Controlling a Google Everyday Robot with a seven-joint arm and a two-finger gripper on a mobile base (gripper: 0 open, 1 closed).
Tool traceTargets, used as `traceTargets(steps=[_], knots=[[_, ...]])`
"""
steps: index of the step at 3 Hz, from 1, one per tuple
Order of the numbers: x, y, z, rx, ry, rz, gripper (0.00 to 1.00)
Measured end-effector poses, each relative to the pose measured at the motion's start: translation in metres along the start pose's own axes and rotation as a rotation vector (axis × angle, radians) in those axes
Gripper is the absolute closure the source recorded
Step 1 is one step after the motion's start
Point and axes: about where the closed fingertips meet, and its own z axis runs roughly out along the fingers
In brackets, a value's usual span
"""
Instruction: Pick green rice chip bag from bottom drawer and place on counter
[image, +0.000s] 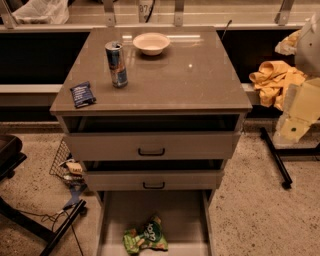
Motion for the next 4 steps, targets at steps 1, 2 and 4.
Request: traceTargets(steps=[1, 2, 4], knots=[[-0.003, 0.001, 0.002, 0.006, -0.008, -0.002, 0.00], [-0.001, 0.007, 0.018, 0.020, -0.052, 0.009, 0.00], [0.034, 0.082, 0.116, -0.015, -0.284, 0.088, 0.00]])
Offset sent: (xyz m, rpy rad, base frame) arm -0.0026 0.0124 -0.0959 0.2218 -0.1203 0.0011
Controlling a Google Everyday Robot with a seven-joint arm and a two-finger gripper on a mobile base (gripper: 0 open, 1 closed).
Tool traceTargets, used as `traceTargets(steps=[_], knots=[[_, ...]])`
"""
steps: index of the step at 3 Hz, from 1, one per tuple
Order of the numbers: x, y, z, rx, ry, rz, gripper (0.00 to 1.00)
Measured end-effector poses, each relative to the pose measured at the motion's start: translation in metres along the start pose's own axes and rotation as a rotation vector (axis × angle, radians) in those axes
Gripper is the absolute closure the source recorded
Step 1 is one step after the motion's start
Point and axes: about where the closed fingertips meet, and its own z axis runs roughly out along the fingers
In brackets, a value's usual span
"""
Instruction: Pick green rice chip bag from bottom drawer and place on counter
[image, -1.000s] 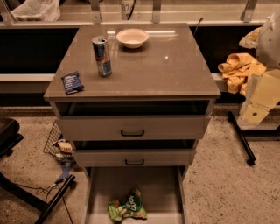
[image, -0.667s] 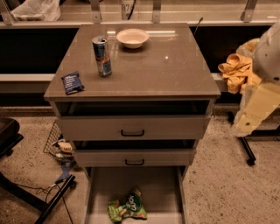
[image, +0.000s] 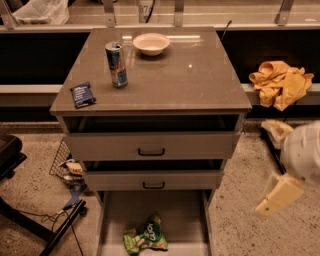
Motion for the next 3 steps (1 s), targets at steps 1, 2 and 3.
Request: traceTargets(steps=[1, 2, 3], knots=[[0.029, 0.028, 0.078, 0.014, -0.158, 0.024, 0.00], [0.038, 0.016, 0.122, 0.105, -0.231, -0.027, 0.00], [0.040, 0.003, 0.127, 0.160, -0.223, -0.068, 0.00]])
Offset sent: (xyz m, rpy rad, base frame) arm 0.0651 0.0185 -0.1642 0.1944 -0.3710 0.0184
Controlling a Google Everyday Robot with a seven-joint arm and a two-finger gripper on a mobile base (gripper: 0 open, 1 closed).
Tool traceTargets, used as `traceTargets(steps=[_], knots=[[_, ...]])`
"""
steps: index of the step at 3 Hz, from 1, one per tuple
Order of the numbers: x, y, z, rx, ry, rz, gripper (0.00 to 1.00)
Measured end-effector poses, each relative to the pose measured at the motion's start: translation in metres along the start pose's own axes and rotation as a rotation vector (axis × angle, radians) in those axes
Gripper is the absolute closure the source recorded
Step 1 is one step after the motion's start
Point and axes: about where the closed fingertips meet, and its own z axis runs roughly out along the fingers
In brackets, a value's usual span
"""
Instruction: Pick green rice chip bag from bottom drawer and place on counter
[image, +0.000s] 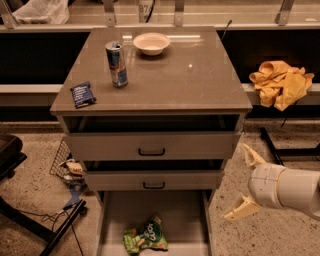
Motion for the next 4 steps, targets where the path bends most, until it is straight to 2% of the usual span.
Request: traceTargets(steps=[1, 2, 4], knots=[[0.000, 0.000, 0.000, 0.000, 0.000, 0.000, 0.00], [0.007, 0.017, 0.018, -0.005, -0.009, 0.014, 0.00], [0.056, 0.107, 0.095, -0.021, -0.095, 0.133, 0.00]])
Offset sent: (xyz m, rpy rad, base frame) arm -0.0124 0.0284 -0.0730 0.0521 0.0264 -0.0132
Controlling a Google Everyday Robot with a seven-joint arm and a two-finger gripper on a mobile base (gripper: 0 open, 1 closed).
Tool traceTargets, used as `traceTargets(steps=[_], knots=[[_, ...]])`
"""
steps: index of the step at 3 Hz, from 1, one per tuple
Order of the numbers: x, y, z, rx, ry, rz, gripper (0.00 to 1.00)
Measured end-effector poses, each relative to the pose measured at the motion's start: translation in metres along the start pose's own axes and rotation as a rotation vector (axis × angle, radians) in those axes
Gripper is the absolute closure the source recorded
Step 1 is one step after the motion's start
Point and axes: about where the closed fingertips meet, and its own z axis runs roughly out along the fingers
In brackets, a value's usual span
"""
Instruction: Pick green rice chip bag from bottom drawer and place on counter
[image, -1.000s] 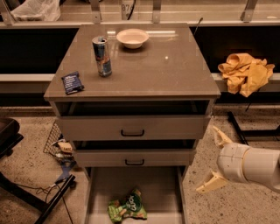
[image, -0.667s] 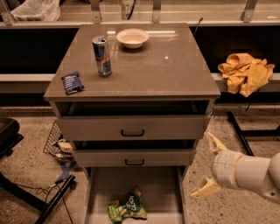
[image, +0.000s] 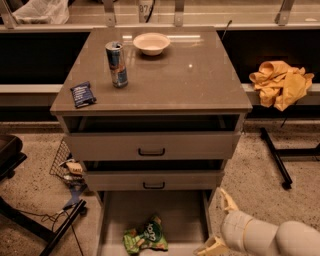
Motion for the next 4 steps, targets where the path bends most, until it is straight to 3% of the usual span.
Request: traceTargets(steps=[1, 2, 4], knots=[[0.032, 0.035, 0.052, -0.028, -0.040, 0.060, 0.00], [0.047, 0.064, 0.107, -0.086, -0.069, 0.096, 0.00], [0.049, 0.067, 0.121, -0.109, -0.098, 0.102, 0.00]])
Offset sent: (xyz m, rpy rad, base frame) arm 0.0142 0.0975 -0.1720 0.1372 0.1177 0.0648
